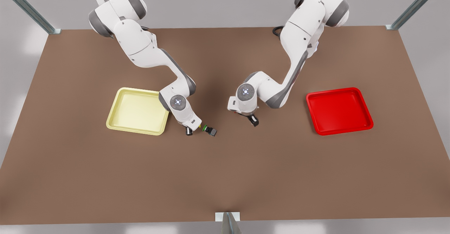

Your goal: Place the switches on the corresponding trays according to their colors

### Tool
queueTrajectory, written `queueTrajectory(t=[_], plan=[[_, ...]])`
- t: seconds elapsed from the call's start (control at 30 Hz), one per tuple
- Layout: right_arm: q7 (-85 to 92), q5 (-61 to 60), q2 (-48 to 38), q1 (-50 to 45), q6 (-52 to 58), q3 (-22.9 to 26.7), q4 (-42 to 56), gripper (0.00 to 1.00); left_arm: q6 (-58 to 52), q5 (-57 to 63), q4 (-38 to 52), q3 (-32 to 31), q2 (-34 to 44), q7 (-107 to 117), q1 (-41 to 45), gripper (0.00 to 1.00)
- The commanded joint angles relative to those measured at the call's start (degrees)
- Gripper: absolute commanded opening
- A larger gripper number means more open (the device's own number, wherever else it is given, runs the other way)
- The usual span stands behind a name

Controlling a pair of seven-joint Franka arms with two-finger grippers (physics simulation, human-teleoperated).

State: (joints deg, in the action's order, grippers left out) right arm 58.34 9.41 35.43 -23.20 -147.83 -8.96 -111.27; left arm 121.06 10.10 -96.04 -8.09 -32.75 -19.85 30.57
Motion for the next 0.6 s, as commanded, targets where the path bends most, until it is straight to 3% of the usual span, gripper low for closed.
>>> queueTrajectory(t=[0.0, 0.07, 0.17, 0.37, 0.5, 0.57], plan=[[-0.07, 0.0, -0.01, 0.0, 0.09, 0.0, 0.0, 0.59, 0.06, 1.95, -0.2, -0.08, -0.21, -3.16, -0.68, 1.0], [0.02, 0.0, -0.01, 0.0, 0.0, 0.0, 0.0, 0.56, 0.4, 1.51, -3.62, -0.17, 0.67, -16.35, -5.34, 1.0], [0.01, 0.0, 0.08, 0.0, 0.0, 0.0, 0.09, 0.56, 2.43, 1.42, -8.63, -0.26, 2.34, -18.3, -7.27, 1.0], [0.02, 0.0, -0.45, 0.09, 0.26, -0.09, 0.09, 0.56, 6.12, 1.33, -11.79, -0.61, 3.3, -16.72, -5.34, 1.0], [0.1, 0.0, -0.1, 0.09, 0.09, -0.09, 0.18, 0.56, 12.89, 1.33, -23.84, -1.22, 10.77, -16.01, -3.23, 1.0], [0.19, 0.0, 0.08, 0.09, 0.09, -0.09, 0.35, 0.53, 13.59, 1.33, -24.63, -1.75, 11.48, -16.01, -3.06, 1.0]])
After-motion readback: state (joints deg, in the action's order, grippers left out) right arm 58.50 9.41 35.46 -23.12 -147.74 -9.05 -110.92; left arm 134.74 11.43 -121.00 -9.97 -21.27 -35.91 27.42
